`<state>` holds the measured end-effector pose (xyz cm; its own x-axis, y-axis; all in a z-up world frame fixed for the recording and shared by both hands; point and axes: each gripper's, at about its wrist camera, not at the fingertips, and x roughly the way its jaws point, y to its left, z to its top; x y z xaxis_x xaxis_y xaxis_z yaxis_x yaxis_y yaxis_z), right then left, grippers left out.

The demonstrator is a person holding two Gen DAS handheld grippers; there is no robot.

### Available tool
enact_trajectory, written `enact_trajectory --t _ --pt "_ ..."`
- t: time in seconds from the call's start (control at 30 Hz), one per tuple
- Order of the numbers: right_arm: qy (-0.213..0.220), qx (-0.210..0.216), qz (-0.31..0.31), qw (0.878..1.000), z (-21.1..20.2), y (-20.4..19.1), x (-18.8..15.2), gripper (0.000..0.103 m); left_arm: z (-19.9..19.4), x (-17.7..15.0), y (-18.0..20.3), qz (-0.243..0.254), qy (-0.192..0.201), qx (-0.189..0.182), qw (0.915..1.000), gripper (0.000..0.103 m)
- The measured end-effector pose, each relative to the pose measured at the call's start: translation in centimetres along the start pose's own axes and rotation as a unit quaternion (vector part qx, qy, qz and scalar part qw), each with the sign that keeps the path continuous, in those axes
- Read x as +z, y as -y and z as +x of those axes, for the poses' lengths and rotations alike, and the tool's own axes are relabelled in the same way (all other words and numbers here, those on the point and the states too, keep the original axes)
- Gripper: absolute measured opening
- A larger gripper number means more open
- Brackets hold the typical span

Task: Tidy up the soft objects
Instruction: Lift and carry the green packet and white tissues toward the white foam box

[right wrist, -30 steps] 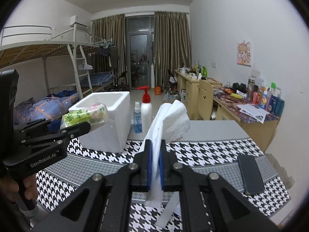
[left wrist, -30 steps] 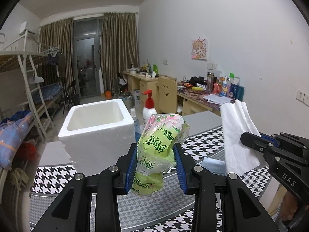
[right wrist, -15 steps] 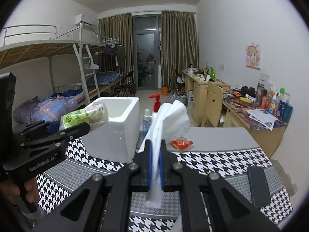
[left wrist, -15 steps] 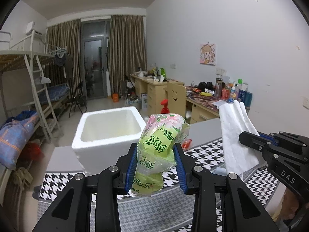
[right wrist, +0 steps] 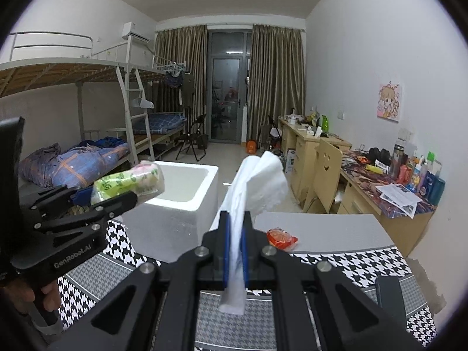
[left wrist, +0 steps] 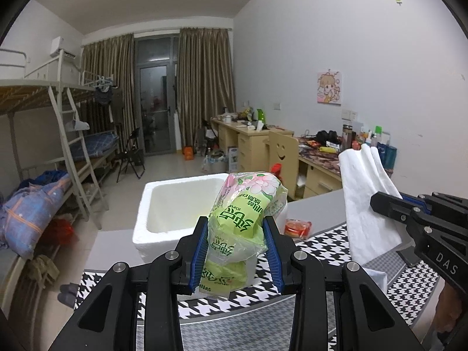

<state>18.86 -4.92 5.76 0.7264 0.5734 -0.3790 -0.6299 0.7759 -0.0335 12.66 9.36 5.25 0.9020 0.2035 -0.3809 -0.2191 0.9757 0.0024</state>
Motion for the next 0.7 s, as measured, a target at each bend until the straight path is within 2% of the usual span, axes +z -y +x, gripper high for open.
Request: enact_trajectory --t 0.43,0.7 --pt "0.004 -0.006 -0.018 1.0 1.6 -1.4 1.2 0.01 0.6 0.4 -2.0 -0.014 0.003 0.017 0.9997 0.039" --pt "-0.003 0.011 -0.026 1.0 3.1 -2.3 2.2 0.01 0.8 1.2 -3.8 -0.027 0.005 0.03 0.9992 0.039"
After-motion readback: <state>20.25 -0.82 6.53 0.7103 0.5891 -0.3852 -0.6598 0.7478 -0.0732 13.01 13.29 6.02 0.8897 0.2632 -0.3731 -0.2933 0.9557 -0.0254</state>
